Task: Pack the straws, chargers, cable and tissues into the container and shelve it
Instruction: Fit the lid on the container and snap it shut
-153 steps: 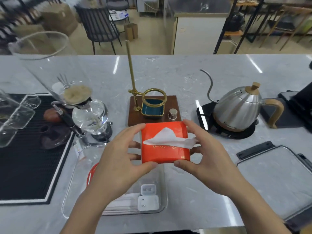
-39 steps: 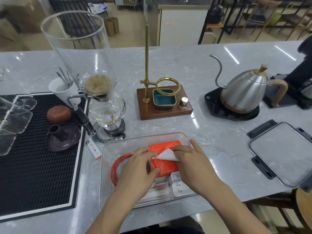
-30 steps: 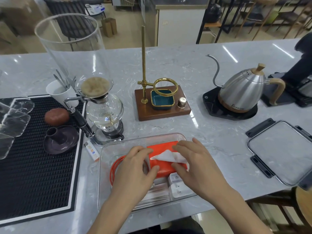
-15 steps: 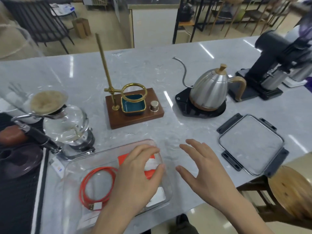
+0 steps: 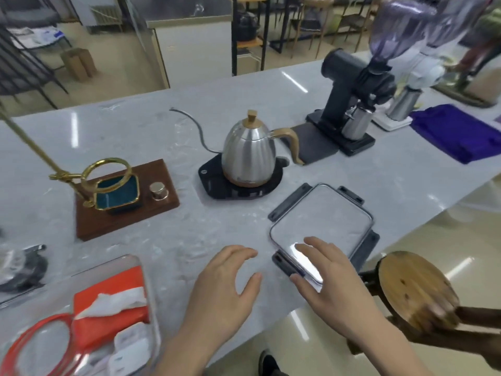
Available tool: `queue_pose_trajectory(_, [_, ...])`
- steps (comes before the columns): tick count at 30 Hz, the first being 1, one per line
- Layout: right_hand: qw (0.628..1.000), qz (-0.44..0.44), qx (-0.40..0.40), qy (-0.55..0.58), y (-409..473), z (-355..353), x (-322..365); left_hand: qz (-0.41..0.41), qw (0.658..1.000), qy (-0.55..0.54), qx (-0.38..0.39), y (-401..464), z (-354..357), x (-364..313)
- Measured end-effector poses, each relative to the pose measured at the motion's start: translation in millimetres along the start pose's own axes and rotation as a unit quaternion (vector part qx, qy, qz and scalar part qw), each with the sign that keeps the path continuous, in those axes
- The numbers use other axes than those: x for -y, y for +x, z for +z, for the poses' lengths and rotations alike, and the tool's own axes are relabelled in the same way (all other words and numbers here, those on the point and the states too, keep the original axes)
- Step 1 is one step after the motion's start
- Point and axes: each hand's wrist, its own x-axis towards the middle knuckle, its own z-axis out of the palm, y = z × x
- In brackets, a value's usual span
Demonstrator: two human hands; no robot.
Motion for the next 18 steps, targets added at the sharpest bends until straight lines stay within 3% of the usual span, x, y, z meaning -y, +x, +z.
queue_pose_trajectory(10, [1.0,0.021,0.013,-0.014,-4,-12,-102,-0.011,0.998,0.021,0.06,19,76,-32])
queue_pose_trajectory(18, [0.998,-0.036,0.039,-0.015,6,-9,-160,0.005,0.995,0.045,0.093,32,113,-40])
